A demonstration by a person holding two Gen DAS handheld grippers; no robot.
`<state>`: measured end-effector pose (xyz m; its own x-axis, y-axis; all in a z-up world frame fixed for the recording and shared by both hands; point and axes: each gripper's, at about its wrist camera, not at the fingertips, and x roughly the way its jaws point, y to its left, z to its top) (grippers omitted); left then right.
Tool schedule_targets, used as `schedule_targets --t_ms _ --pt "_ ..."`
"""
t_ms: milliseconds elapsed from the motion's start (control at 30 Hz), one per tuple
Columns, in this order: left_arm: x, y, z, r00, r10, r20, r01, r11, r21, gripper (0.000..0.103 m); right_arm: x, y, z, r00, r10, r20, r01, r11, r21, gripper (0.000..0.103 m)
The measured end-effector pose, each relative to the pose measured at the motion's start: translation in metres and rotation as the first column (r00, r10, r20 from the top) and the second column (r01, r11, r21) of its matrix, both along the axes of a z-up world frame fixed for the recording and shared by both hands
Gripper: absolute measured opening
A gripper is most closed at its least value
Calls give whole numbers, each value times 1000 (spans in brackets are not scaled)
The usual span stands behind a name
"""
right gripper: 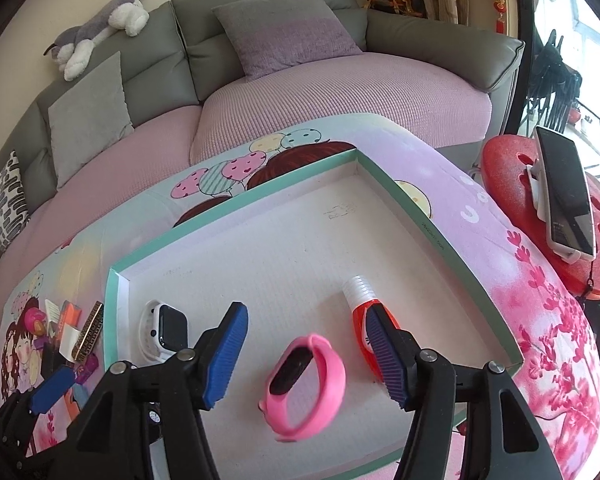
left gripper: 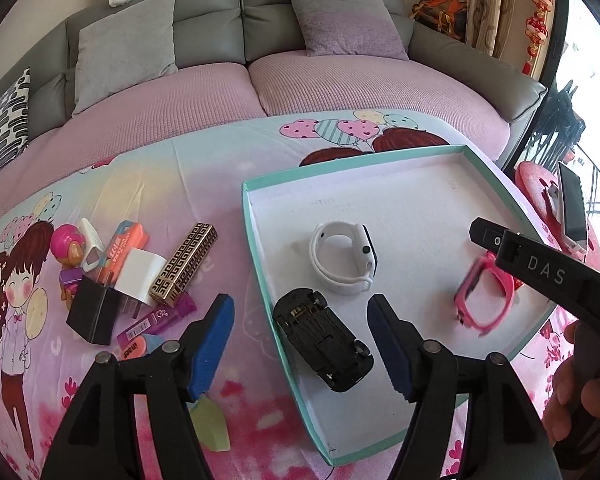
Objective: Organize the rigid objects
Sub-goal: 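Carry the car and pink band into the tray and open both tools, then withdraw both open tools from the tray back toward the remaining pile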
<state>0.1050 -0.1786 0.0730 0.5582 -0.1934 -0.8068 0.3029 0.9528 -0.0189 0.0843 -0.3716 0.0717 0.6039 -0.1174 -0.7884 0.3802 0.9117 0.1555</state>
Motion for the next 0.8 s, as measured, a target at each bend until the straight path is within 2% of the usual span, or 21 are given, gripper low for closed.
schedule_targets --t_ms 67,100,167,267,400,600,800 --pt "2 3 1 1000 14 2 -14 1000 -5 74 1 0 -1 1000 1 -6 -1 1000 -4 68" --pt "4 6 2 1000 25 3 -25 1000 -9 83 1 0 -1 1000 2 -7 -2 1000 -4 71" --pt "7 12 3 999 53 12 -53 998 -16 88 2 0 -2 1000 8 -6 -8 1000 -6 78" --pt "12 24 6 994 106 36 -105 994 -17 93 4 3 -2 1000 20 -6 -20 1000 -17 85" --pt "19 42 5 984 168 54 -168 986 -12 94 5 6 -4 999 30 -16 -30 999 -27 102" --pt "32 69 -2 963 269 13 -268 962 -51 94 5 6 -6 1000 19 -17 -20 999 -48 103" --pt "36 75 4 950 307 58 -305 952 -32 94 7 8 -7 1000 17 -24 -18 998 -59 103"
